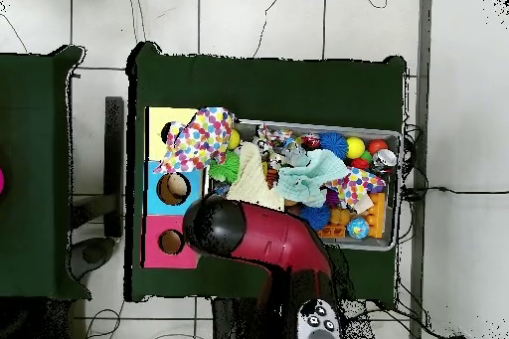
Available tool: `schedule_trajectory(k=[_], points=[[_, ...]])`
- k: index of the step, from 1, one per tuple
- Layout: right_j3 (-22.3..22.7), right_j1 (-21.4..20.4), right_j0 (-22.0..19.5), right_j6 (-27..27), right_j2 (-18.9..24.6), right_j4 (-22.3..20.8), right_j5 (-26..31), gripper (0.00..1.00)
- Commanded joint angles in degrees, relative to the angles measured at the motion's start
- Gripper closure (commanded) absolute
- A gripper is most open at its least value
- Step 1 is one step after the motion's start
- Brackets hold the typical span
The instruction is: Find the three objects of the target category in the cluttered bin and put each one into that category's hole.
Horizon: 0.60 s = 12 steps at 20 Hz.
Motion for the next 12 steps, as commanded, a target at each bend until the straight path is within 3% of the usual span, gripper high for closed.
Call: schedule_trajectory(k=[1, 6, 12], points=[[5.58, -9.08, -7.20, -3.42, 14.28, 3.99, -13.73, 0.00], [6.98, -14.90, -9.39, -0.80, 16.77, 5.41, -15.20, 0.00], [4.23, -16.82, -7.45, 2.58, 13.46, 3.70, -13.64, 0.00]])
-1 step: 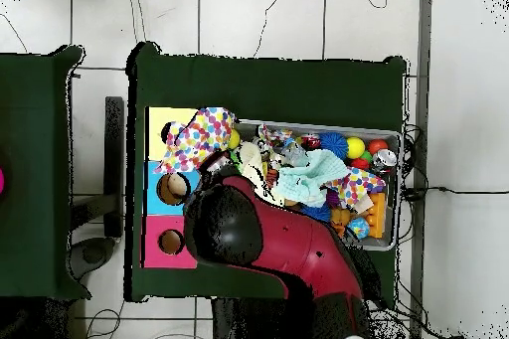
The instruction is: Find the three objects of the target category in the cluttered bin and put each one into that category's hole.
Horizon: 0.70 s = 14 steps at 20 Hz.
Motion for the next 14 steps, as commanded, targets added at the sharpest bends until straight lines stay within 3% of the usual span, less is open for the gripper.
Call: schedule_trajectory(k=[1, 4, 10, 14], points=[[1.61, -5.57, -0.26, 2.78, 5.09, 1.56, 1.16, 0.00], [2.41, -4.24, 0.78, 3.83, 4.61, 0.58, -0.53, 0.00], [0.00, 3.04, 4.24, 3.99, 1.27, -3.06, 1.47, 0.00], [-6.87, 12.71, 10.32, 6.05, -6.55, -7.02, 3.30, 0.00]])
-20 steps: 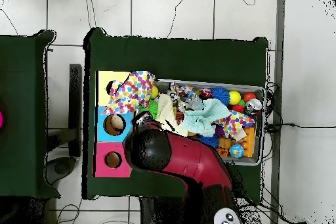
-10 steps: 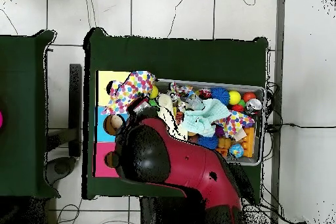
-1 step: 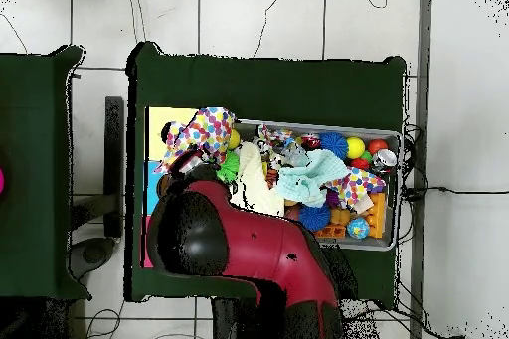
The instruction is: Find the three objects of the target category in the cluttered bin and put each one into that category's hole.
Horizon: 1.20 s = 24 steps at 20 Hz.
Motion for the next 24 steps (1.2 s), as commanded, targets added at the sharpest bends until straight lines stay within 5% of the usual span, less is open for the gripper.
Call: schedule_trajectory(k=[1, 11, 12, 24], points=[[-5.88, 13.36, 4.61, 6.18, -5.44, -5.69, 3.02, 0.00], [-5.85, 14.33, 4.27, 3.66, -4.48, -4.89, 4.60, 0.00], [-6.03, 14.37, 4.24, 3.24, -4.46, -4.77, 5.00, 1.00], [-7.27, 14.94, 6.12, 2.91, -6.34, -5.51, 4.34, 1.00]])
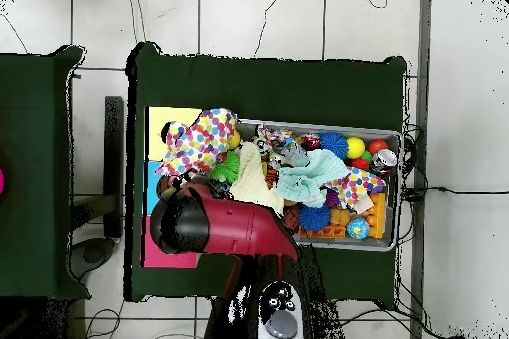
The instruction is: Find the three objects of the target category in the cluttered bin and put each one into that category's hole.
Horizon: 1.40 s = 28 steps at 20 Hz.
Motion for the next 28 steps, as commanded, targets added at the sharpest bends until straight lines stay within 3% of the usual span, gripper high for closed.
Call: schedule_trajectory(k=[1, 6, 15, 22, 28], points=[[-4.22, 1.82, 0.60, 2.97, -1.34, -3.02, 4.20, 1.00], [-6.18, 2.97, 1.41, 3.49, -3.06, -2.79, 3.60, 1.00], [-4.82, -1.69, 0.44, 2.92, -1.84, -1.07, 6.86, 1.00], [-4.91, -1.75, 0.99, 4.23, -1.95, -0.57, 5.70, 1.00], [-5.18, -3.42, 1.01, 4.78, -1.99, 0.28, 8.70, 1.00]])
